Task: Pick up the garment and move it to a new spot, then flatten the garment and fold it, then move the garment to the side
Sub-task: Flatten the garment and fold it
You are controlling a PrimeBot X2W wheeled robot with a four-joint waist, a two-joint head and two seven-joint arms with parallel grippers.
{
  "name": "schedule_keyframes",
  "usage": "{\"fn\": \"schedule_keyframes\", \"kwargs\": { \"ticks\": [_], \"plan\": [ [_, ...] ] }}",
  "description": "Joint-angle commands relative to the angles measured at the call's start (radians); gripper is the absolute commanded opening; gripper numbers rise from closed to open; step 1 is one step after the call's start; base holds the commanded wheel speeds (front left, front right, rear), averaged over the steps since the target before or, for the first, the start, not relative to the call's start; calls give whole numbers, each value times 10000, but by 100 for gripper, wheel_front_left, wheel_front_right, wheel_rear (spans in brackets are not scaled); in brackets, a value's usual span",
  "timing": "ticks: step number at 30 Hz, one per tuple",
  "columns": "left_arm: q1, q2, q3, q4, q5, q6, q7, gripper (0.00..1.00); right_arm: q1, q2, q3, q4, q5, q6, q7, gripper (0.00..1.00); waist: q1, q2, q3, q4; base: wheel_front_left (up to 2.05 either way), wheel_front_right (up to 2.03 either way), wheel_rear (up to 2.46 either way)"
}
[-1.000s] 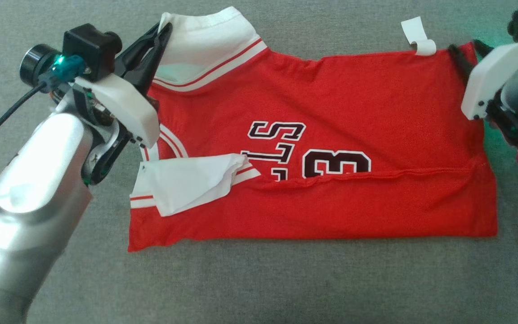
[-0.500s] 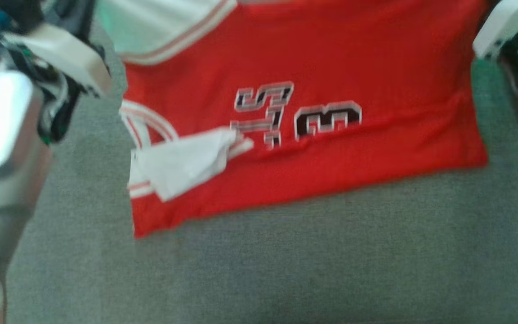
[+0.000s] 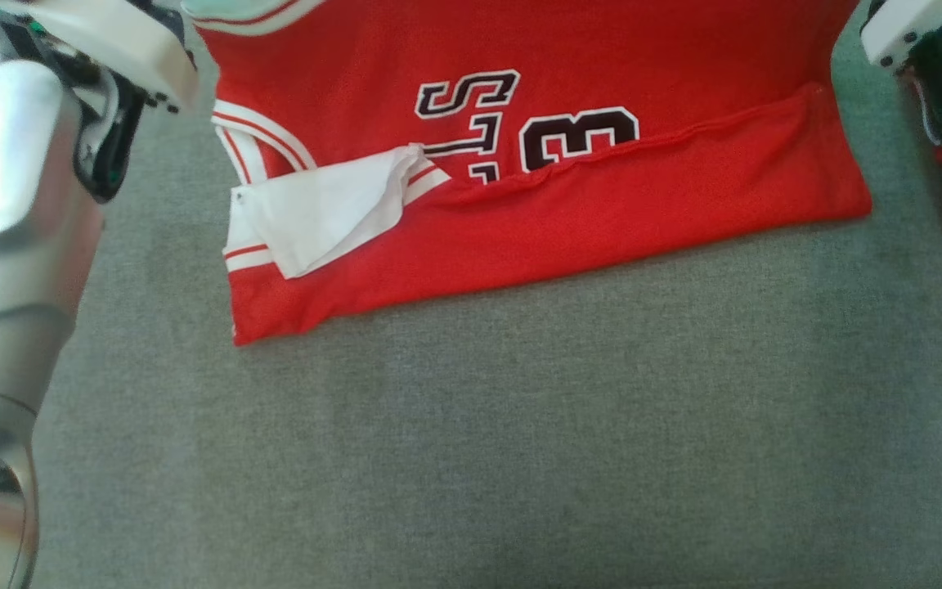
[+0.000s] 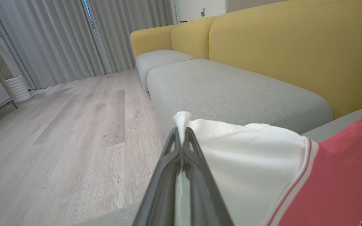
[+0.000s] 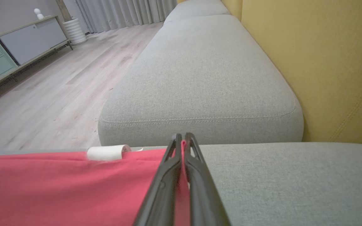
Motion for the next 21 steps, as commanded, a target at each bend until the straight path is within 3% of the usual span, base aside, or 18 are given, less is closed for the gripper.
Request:
{"fn": "schedule_keyframes", "kwargs": {
  "ticks": [1,9,21],
  "plan": [
    [-327,406,206,-186,45,-46,-94,0,99,6,83,-239,152,35,-76,0,-1,0,-87,63,0,0,0],
    [783,552,-605,-660,-752,-226,214,0,1141,-565,688,-506,1079,35,465,0,-1,0,-782,254,0,0,0],
    [3064,2191,-2694,-3630,-2186,-234,2144,0,2553,-1815,2120,-1440,2152,35,2182,0,-1,0,-1615,477,0,0,0]
  ]
}}
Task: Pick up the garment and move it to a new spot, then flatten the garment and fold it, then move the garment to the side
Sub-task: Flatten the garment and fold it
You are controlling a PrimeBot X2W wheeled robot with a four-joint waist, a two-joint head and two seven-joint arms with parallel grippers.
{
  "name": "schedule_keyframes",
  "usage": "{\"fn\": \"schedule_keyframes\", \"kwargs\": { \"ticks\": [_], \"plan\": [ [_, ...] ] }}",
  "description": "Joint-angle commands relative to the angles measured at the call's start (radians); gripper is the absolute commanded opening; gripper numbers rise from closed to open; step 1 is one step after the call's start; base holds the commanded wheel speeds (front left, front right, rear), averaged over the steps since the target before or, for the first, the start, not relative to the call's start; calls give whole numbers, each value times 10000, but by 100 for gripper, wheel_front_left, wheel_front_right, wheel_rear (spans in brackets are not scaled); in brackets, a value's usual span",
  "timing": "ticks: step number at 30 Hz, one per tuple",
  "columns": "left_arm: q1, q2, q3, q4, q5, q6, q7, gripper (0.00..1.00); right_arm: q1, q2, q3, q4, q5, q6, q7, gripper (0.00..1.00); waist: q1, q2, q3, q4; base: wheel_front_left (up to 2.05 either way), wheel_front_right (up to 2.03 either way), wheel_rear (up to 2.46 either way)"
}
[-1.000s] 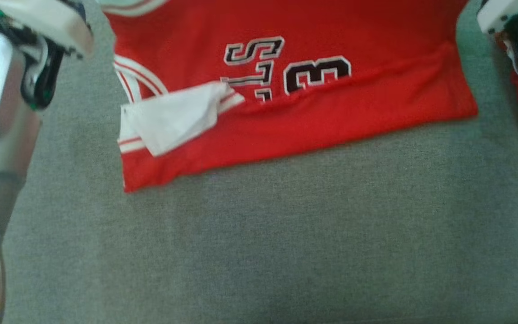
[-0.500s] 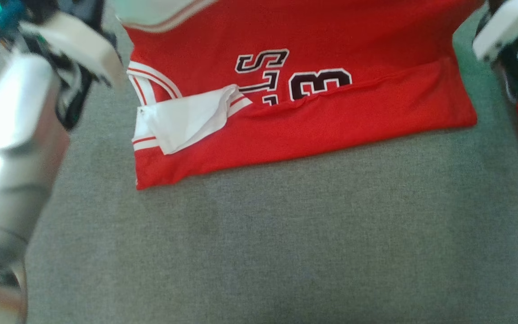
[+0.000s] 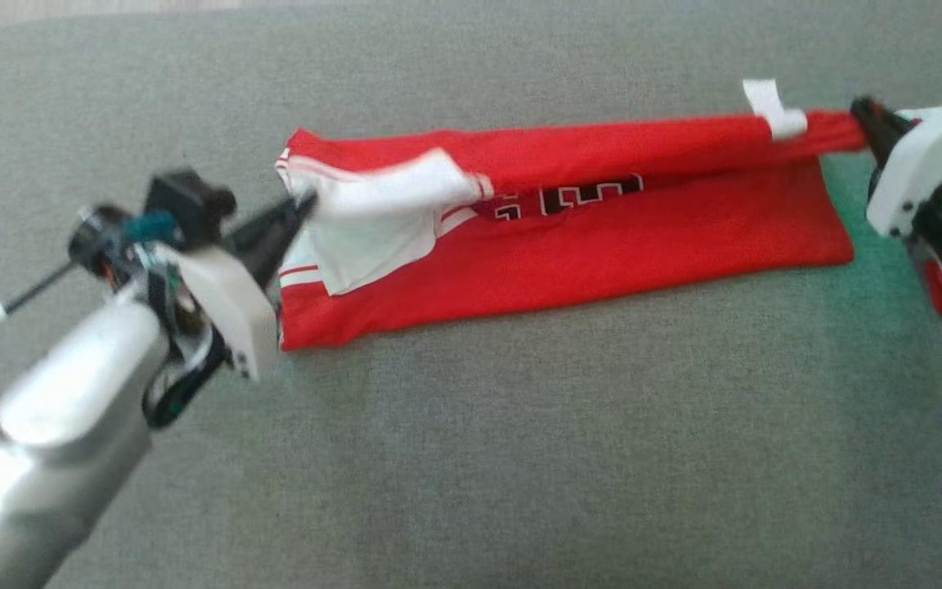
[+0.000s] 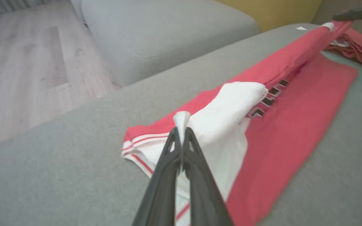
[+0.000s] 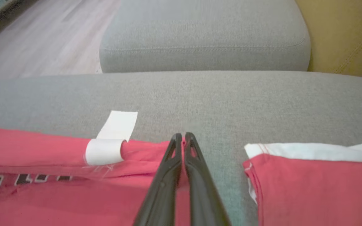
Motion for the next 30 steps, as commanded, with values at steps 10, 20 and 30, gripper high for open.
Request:
{"fn": "schedule_keyframes", "kwargs": {
  "ticks": [10,20,30],
  "plan": [
    [537,1304,-200,-1611,-601,75,977,0,580,-1000,1537,-873,188,35,1185,0,1,-1,-290,30,0,0,0],
    [698,1348,-667,-1483,-356,154,1397,0,697,-1346,2454,-1300,651,35,2053,0,1,-1,-268,-137,0,0,0],
    [596,1056,-44,-1192,-682,613,35,100,149,-1079,2256,-541,461,35,786,100,1,-1,-466,-331,0,0,0]
  ]
}}
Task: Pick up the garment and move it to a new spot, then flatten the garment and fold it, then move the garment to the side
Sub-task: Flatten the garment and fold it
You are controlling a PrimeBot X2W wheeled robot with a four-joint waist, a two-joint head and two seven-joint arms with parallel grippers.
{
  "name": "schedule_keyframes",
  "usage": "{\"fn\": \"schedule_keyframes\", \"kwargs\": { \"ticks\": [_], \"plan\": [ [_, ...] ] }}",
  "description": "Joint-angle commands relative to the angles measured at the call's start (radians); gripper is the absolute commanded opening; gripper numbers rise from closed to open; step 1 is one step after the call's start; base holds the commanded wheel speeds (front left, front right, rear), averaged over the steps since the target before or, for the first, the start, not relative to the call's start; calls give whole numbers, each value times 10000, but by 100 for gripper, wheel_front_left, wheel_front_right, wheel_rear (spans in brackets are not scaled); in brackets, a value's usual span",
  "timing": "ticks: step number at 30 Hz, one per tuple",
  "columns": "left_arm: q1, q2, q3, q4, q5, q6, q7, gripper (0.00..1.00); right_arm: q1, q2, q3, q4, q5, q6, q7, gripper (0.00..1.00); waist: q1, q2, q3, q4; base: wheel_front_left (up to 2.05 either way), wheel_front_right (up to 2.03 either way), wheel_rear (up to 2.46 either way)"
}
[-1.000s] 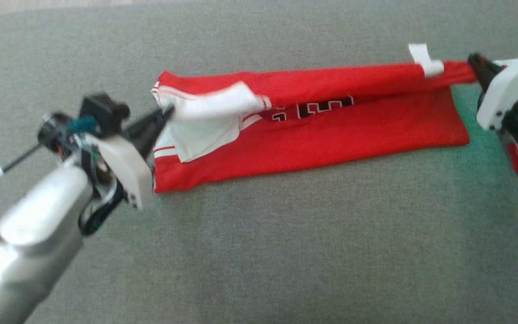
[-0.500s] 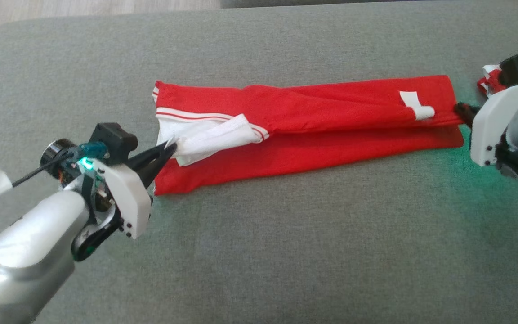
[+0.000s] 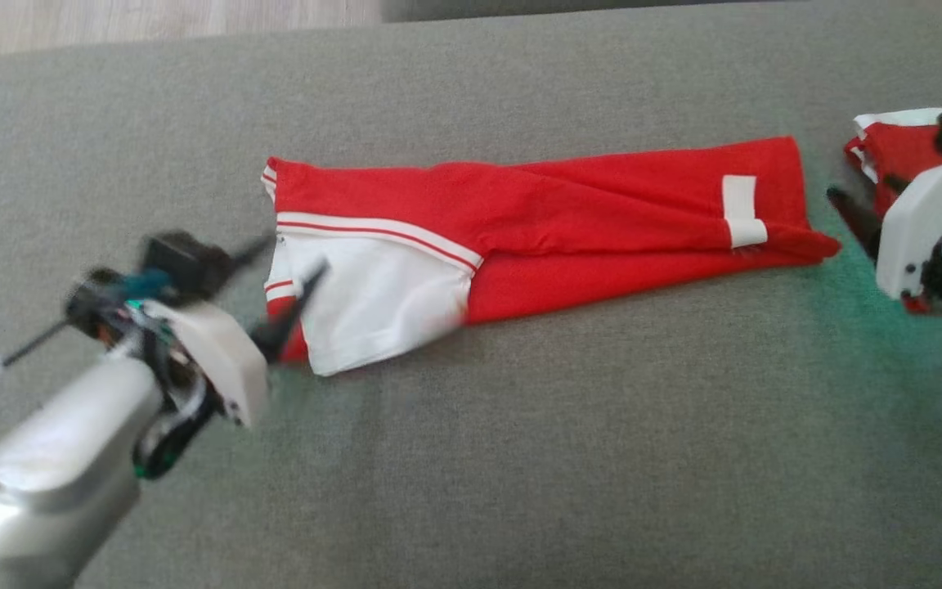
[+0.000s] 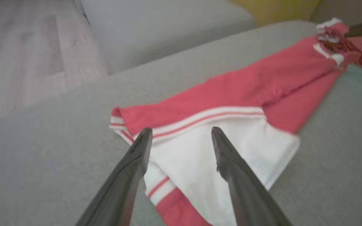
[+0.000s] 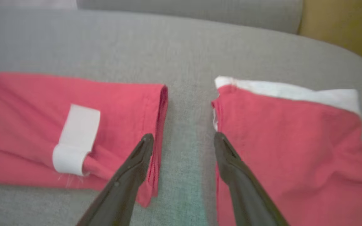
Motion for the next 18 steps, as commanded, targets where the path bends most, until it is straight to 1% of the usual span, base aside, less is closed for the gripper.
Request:
{"fn": "schedule_keyframes", "kwargs": {
  "ticks": [1,4,7,10,12,14,16,18],
  "plan": [
    [-605,280,779,-128,71,238,-438,100,-399,-21,-222,-49,-16,35,-382,100,0,-1,-101,-39,0,0,0],
    [-622,120,1476,4,38,914,-1632,100,-694,328,-858,157,177,35,-1499,100,0,-1,-289,-106,0,0,0],
    [-433,-136,2314,22,-274,1526,-2844,100,-829,769,-1287,38,224,35,-2698,100,0,-1,-499,-162,0,0,0],
    [-101,-459,3186,-220,-434,1983,-3350,100,-772,1200,-1627,-132,104,35,-3954,100,0,-1,-709,-175,0,0,0],
    [231,-713,3737,-543,-304,2126,-3420,100,-610,1496,-1864,-222,22,35,-4643,100,0,-1,-850,-174,0,0,0],
    [730,-1079,4463,-985,17,2189,-3429,100,-388,1761,-2087,-297,-251,35,-5019,100,0,-1,-968,-170,0,0,0],
    [1360,-1491,5142,-1361,471,2191,-3432,100,-59,2052,-2458,-388,-640,35,-5183,100,0,-1,-1072,-175,0,0,0],
    [2077,-1978,5745,-1612,912,2123,-3434,100,390,2367,-3252,-745,-1089,35,-5215,100,0,-1,-1152,-185,0,0,0]
  ]
}}
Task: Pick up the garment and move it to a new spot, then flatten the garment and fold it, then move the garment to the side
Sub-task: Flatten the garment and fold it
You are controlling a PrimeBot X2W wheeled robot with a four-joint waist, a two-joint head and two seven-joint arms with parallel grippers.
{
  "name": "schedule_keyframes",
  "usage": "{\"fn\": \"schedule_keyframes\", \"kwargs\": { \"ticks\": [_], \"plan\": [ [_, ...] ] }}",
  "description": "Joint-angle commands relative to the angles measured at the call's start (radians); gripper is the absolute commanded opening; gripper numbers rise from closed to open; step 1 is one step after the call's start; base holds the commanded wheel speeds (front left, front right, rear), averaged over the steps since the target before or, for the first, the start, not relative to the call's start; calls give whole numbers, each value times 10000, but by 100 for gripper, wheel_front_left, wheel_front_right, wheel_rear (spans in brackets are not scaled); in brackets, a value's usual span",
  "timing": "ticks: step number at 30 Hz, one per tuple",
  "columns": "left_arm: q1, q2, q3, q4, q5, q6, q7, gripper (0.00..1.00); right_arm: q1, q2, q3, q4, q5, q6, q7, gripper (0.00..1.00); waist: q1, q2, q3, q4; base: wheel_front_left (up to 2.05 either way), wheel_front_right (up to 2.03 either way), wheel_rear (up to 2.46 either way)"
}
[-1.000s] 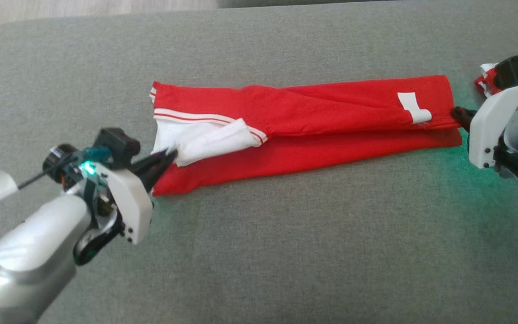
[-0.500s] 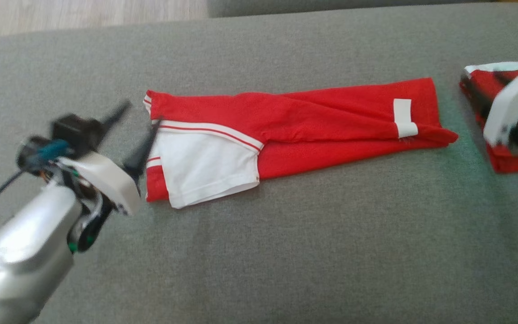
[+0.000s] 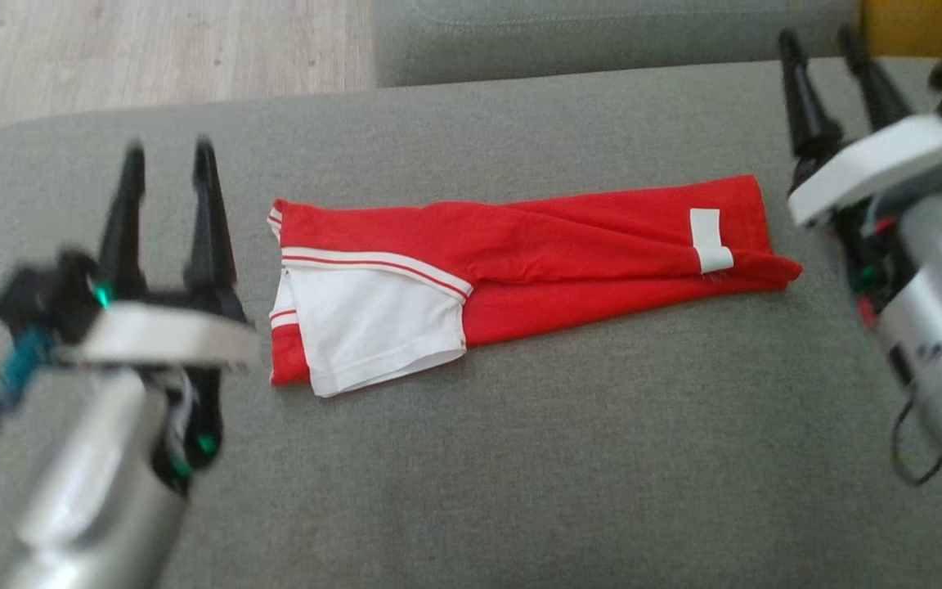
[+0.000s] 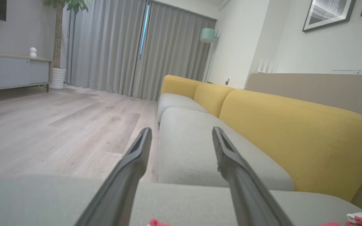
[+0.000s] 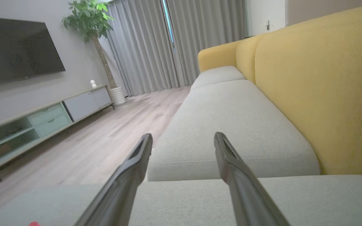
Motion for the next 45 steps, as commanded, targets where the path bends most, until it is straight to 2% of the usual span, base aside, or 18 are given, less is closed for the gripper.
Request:
{"fn": "schedule_keyframes", "kwargs": {
  "ticks": [1,5,8,9,11,14,22,28,36,45],
  "plan": [
    [69,57,664,-351,328,-74,-48,100,405,174,-507,-548,-463,35,-110,100,1,-1,-45,-14,0,0,0],
    [1222,-865,1521,-446,1348,-524,-49,100,2198,1096,-2492,-1790,-2181,35,-114,100,1,-1,-109,-30,0,0,0],
    [1951,-1518,2149,-318,2007,-901,-49,100,3577,1932,-3544,-2582,-3426,35,-116,100,1,-1,-129,-77,0,0,0],
    [1951,-1518,2149,-318,2007,-901,-49,100,3577,1932,-3544,-2582,-3426,35,-116,100,1,-1,-129,-77,0,0,0],
    [2352,-1890,2476,-167,2420,-1182,-50,100,4315,2431,-4120,-2933,-3951,35,-116,100,1,-1,-141,-100,0,0,0],
    [2732,-2343,2993,-38,2867,-1654,-50,100,5029,2826,-4536,-3324,-4544,35,-117,100,1,-1,-113,-148,0,0,0],
    [2713,-2900,3773,105,3718,-2376,-50,100,5205,3072,-4862,-3473,-5252,35,-117,100,1,-1,117,-58,0,0,0],
    [2365,-3058,3766,201,3947,-2579,-51,100,4192,3034,-5932,-2795,-5409,35,404,100,1,-1,593,150,0,0,0],
    [1956,-3127,3376,342,3948,-2660,-51,100,2701,2684,-8128,-441,-6162,35,1323,100,1,-1,1197,647,0,0,0],
    [1792,-3139,3113,377,3729,-2672,-51,100,2088,2726,-9044,1687,-7177,35,1628,100,1,-1,1428,859,0,0,0]
  ]
}}
